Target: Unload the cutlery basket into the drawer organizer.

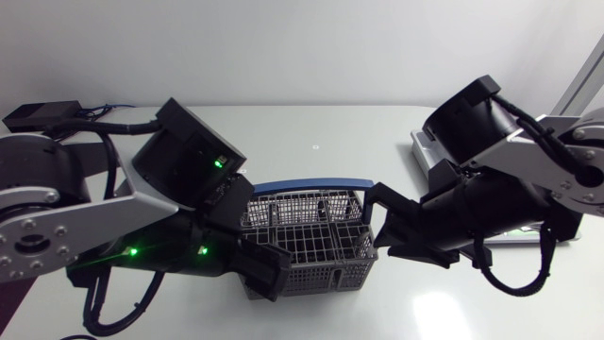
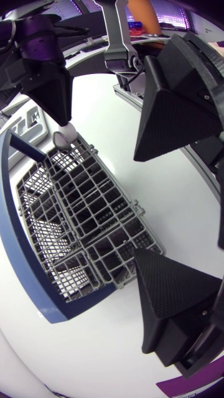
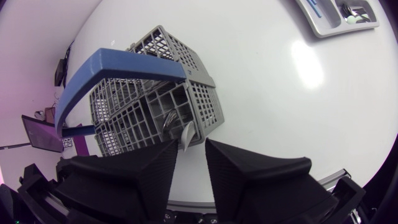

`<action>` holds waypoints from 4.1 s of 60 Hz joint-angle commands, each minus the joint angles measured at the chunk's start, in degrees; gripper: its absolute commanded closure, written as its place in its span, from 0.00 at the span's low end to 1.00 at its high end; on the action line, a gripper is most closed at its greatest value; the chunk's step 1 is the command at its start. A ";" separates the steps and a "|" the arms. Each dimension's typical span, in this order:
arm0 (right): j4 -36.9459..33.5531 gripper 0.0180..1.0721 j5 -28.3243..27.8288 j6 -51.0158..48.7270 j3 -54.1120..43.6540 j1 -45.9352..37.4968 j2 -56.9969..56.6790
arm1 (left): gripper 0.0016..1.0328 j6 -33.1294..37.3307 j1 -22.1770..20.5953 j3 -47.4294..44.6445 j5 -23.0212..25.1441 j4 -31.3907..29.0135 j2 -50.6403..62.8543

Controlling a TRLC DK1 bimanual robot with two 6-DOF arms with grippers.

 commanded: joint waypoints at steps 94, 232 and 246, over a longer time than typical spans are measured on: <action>6.37 0.94 1.30 1.51 -3.63 1.54 0.36 | 0.05 -1.21 -0.91 -1.36 -0.09 0.25 0.90; -11.91 0.94 -11.62 -10.53 10.87 -15.07 -17.39 | 0.05 -2.88 -2.85 0.40 0.52 -1.16 0.29; -17.53 0.94 -11.27 -20.29 10.96 -21.40 -16.95 | 0.05 2.39 -4.25 1.36 0.35 -1.95 -0.33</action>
